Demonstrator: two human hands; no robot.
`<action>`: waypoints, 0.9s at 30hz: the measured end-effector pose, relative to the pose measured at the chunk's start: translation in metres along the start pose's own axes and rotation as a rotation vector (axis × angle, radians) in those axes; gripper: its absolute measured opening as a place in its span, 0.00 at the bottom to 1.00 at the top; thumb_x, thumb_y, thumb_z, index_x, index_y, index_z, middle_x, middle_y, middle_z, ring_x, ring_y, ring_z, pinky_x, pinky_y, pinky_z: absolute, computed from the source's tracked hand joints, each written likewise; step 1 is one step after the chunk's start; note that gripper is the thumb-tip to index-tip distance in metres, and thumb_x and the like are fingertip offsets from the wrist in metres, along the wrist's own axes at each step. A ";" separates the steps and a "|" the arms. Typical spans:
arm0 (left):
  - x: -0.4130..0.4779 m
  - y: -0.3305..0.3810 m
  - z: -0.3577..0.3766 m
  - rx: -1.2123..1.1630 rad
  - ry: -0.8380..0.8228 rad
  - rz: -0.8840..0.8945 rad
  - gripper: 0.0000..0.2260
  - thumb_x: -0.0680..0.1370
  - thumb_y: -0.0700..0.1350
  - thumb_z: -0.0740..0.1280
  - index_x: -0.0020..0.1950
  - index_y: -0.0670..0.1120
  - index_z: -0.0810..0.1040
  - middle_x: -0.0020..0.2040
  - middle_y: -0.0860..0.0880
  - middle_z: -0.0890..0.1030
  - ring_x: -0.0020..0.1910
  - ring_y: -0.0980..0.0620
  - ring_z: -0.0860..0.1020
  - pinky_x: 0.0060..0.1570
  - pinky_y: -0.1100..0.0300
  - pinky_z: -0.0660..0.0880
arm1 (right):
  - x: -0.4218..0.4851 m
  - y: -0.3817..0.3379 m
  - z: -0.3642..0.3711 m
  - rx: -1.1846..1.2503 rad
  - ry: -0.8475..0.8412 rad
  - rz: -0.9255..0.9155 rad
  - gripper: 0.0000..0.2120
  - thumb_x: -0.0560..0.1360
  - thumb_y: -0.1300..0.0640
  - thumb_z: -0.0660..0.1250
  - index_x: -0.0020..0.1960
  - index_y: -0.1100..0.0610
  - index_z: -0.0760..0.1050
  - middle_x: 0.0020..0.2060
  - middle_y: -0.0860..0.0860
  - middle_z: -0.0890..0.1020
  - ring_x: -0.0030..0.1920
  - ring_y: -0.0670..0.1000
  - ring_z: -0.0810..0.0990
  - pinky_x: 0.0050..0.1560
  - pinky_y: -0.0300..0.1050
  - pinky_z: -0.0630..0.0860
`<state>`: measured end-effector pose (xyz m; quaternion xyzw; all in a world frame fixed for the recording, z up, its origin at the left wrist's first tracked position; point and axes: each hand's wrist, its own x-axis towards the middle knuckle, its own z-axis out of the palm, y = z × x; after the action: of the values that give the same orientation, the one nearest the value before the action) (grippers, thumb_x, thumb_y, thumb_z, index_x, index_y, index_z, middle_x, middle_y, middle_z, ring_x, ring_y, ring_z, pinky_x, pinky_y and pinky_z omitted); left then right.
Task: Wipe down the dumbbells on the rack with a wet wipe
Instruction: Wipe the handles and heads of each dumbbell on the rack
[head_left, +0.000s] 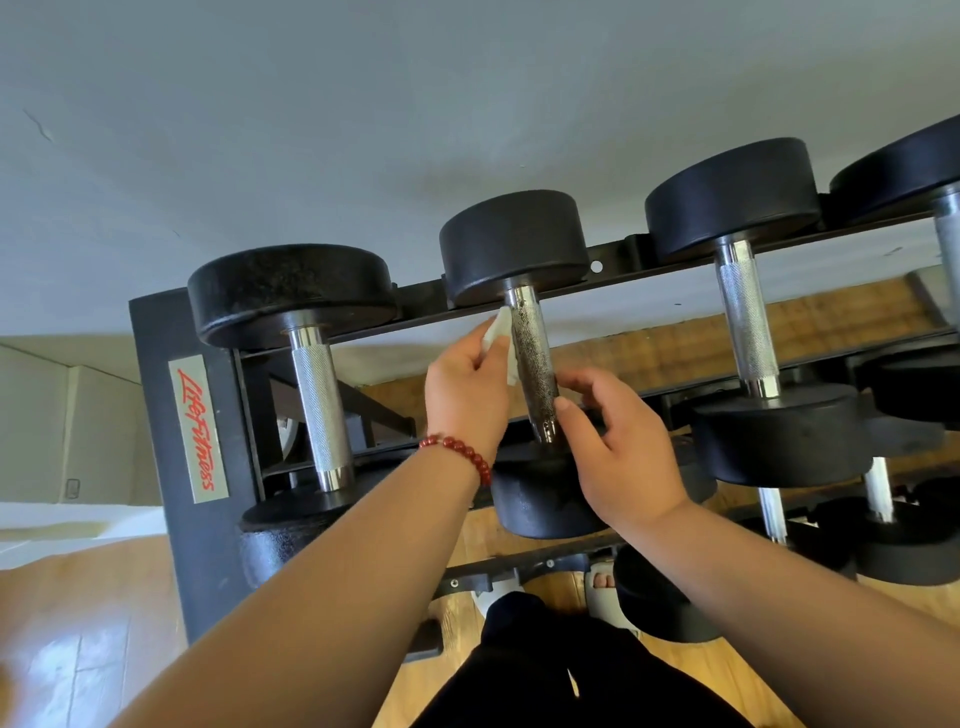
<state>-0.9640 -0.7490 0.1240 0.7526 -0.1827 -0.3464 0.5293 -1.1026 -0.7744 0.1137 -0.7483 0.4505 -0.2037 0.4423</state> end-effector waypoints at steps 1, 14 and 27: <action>0.004 0.002 0.002 -0.041 -0.012 -0.023 0.10 0.80 0.48 0.65 0.58 0.52 0.83 0.46 0.52 0.84 0.47 0.57 0.81 0.53 0.51 0.80 | 0.000 0.001 0.000 0.001 0.000 0.000 0.14 0.78 0.47 0.59 0.62 0.46 0.74 0.52 0.39 0.79 0.42 0.48 0.80 0.47 0.52 0.79; 0.004 0.002 0.009 -0.588 -0.065 -0.358 0.11 0.79 0.43 0.67 0.61 0.43 0.79 0.54 0.43 0.84 0.54 0.47 0.83 0.60 0.51 0.77 | 0.000 0.003 0.000 0.010 0.005 0.005 0.14 0.79 0.50 0.61 0.63 0.49 0.75 0.54 0.41 0.79 0.45 0.43 0.79 0.50 0.49 0.78; 0.018 -0.003 0.008 -0.461 -0.153 -0.319 0.12 0.79 0.44 0.66 0.61 0.41 0.79 0.52 0.42 0.84 0.52 0.47 0.83 0.57 0.53 0.78 | 0.002 0.004 0.000 0.011 -0.005 -0.014 0.13 0.80 0.54 0.62 0.63 0.51 0.75 0.53 0.41 0.79 0.51 0.42 0.78 0.50 0.47 0.77</action>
<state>-0.9578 -0.7645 0.1142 0.6035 -0.0180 -0.5135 0.6098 -1.1039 -0.7770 0.1102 -0.7496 0.4429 -0.2074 0.4461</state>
